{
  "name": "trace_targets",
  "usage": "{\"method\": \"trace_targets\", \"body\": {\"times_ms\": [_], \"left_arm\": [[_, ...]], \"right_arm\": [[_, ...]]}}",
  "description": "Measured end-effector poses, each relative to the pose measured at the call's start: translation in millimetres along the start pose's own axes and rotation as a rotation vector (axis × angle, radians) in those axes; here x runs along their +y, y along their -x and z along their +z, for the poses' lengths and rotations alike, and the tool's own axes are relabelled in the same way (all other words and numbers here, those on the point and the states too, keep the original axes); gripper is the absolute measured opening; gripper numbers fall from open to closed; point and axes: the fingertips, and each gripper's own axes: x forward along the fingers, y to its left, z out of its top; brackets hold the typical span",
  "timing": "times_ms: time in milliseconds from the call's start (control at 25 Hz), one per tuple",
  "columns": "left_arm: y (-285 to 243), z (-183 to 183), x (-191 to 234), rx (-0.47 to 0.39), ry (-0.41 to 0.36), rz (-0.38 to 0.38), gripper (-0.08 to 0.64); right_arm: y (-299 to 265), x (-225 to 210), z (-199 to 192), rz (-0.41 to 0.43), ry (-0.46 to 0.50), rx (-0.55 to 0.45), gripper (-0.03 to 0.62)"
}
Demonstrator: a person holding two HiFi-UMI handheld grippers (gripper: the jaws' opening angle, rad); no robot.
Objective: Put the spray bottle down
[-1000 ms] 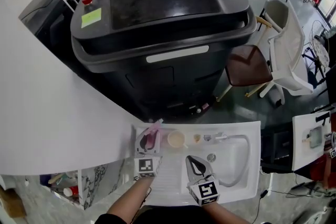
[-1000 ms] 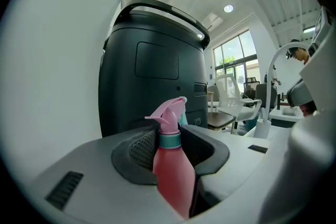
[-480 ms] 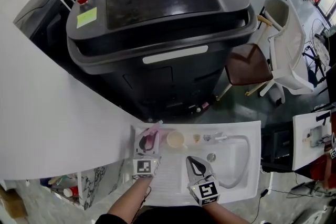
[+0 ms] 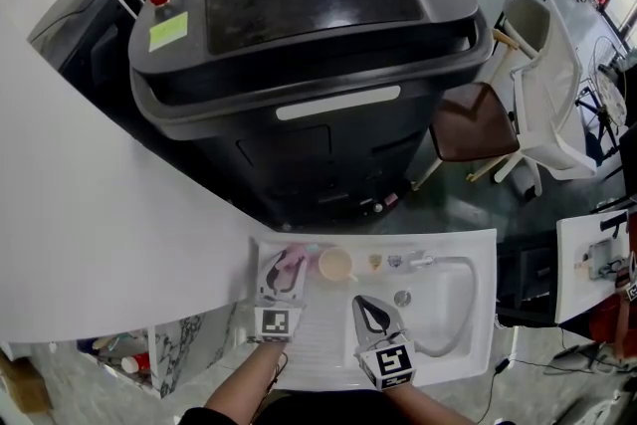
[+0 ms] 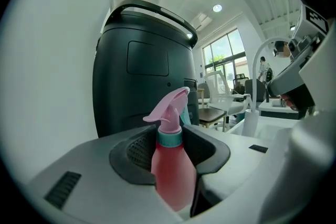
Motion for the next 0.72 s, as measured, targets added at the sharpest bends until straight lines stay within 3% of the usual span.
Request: {"method": "trace_targets", "body": {"times_ms": [160, 280, 480, 600, 720], "left_arm": [[-8.2, 8.5, 1.0, -0.044, -0.023, -0.023, 0.156], [-10.8, 14.0, 1.1, -0.026, 0.010, -0.003, 0.152], [-14.4, 13.5, 5.0, -0.082, -0.048, -0.022, 0.149], [-11.9, 14.2, 3.7, -0.069, -0.013, -0.019, 0.152], [-9.8, 8.2, 4.9, -0.052, -0.027, -0.027, 0.167]], "right_arm": [[2.4, -1.1, 0.6, -0.009, -0.001, 0.000, -0.002], [3.8, -3.5, 0.2, -0.016, 0.001, 0.000, -0.002], [4.0, -2.9, -0.2, -0.021, -0.002, 0.002, -0.002], [4.0, 1.2, -1.1, -0.017, -0.001, 0.005, -0.002], [3.6, 5.5, -2.2, -0.010, -0.002, 0.007, -0.002]]}}
